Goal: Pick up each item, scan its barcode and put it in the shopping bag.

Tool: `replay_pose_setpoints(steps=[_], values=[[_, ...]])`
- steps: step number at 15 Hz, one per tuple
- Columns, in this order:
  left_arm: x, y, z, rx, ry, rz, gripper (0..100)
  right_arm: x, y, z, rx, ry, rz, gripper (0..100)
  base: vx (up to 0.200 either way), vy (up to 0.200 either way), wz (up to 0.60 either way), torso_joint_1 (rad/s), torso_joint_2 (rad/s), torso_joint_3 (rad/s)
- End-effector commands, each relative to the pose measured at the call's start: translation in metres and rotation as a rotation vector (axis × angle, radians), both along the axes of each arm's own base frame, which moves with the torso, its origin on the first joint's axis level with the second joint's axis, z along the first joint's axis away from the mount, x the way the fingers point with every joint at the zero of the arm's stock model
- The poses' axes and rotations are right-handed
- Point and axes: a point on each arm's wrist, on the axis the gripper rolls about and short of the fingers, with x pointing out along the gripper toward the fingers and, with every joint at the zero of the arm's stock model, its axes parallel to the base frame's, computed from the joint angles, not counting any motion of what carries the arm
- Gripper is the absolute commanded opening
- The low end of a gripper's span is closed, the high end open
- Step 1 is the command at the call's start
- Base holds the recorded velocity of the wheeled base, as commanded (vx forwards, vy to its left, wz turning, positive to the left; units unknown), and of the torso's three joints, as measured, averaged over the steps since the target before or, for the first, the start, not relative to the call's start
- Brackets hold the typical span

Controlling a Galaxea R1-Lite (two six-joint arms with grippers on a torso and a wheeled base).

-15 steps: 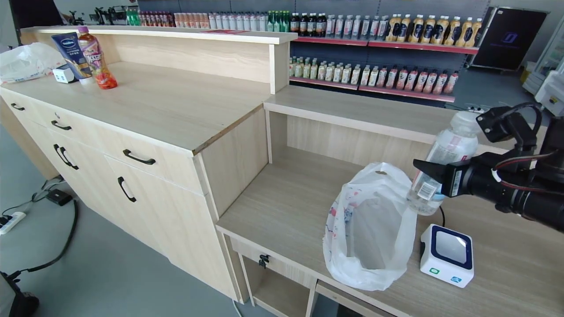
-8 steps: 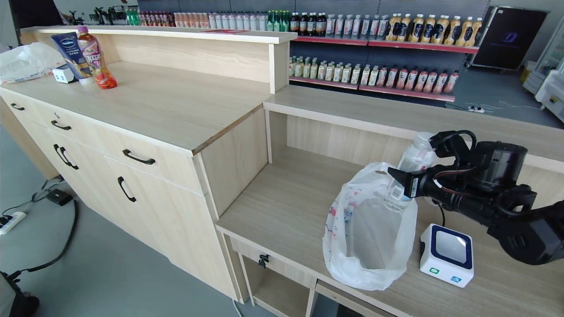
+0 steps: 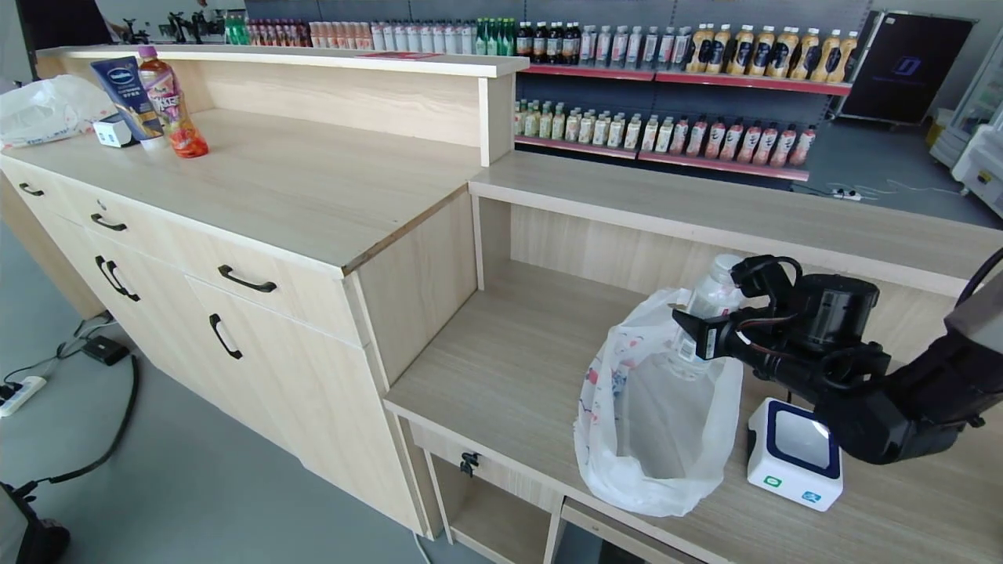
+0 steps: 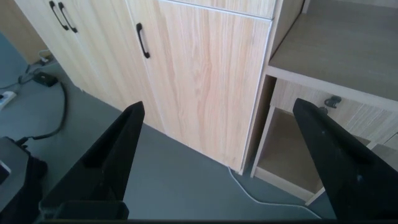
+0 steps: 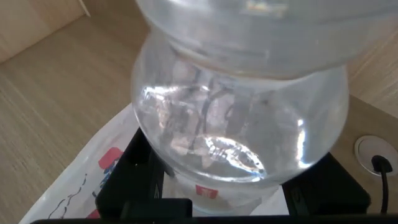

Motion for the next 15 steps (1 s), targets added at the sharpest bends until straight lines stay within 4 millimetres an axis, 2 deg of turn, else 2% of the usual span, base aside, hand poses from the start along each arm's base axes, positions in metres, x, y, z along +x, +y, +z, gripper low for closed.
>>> replay_pose_setpoints(steps=[1, 8, 15], values=[[0.000, 0.000, 0.000, -0.001, 0.000, 0.001, 100, 0.008, 0.002, -0.015, 0.002, 0.006, 0.023, 0, 0.000, 0.000, 0.00, 0.000, 0.00, 0.000], [0.000, 0.000, 0.000, -0.001, 0.000, 0.001, 100, 0.020, -0.004, -0.039, -0.051, 0.000, 0.019, 0, 0.000, 0.000, 0.00, 0.000, 0.00, 0.000], [0.000, 0.000, 0.000, 0.001, 0.000, 0.001, 100, 0.025, -0.003, -0.053, -0.048, -0.002, 0.046, 0, 0.000, 0.000, 0.00, 0.000, 0.00, 0.000]])
